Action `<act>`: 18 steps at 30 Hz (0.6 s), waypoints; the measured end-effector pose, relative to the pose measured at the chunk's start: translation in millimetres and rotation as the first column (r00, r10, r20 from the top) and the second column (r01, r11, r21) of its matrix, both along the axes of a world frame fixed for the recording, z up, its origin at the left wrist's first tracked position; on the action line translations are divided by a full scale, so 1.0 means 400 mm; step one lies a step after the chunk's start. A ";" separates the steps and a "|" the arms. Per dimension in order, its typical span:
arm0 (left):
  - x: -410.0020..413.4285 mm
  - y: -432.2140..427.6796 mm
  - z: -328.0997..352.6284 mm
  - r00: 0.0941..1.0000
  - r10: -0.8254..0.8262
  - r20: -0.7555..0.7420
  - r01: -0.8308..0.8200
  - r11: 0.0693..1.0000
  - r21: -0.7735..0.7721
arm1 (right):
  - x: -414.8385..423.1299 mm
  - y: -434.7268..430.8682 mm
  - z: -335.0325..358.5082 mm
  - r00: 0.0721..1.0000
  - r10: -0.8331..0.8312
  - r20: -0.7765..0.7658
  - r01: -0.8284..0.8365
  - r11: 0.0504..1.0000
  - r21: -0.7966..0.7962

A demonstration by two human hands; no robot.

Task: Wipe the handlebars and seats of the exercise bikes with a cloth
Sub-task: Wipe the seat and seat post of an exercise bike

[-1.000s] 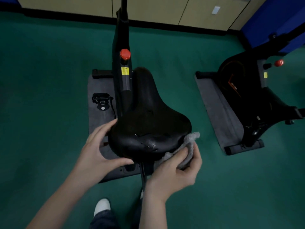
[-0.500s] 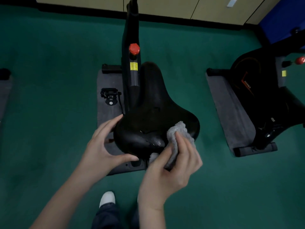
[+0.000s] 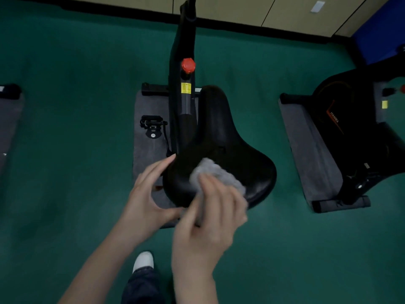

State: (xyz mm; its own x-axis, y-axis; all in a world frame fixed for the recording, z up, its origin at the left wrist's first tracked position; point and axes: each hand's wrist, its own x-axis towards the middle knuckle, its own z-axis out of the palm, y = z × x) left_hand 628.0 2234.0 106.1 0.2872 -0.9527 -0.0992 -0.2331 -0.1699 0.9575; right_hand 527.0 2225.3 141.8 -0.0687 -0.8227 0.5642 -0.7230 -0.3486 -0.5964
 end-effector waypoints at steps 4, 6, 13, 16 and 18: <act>0.003 0.001 -0.006 1.000 -0.015 -0.015 0.015 1.000 -0.006 | -0.025 -0.035 0.026 0.976 0.163 -0.144 -0.151 0.984 0.089; 0.006 0.000 -0.006 1.000 -0.031 -0.001 0.031 1.000 0.007 | -0.062 -0.061 0.034 0.983 0.143 -0.112 -0.130 0.985 0.112; 0.009 0.003 -0.016 1.000 -0.028 0.013 0.028 0.999 -0.026 | -0.048 -0.034 0.040 0.976 0.203 -0.086 -0.191 0.973 0.128; 0.006 0.003 -0.017 1.000 -0.025 0.012 0.026 0.999 -0.031 | -0.068 -0.071 0.060 0.941 0.301 -0.151 -0.279 0.948 0.150; 0.004 0.002 -0.014 1.000 -0.024 0.020 0.024 1.000 -0.018 | -0.076 -0.125 0.083 0.942 0.295 -0.158 -0.262 0.944 0.200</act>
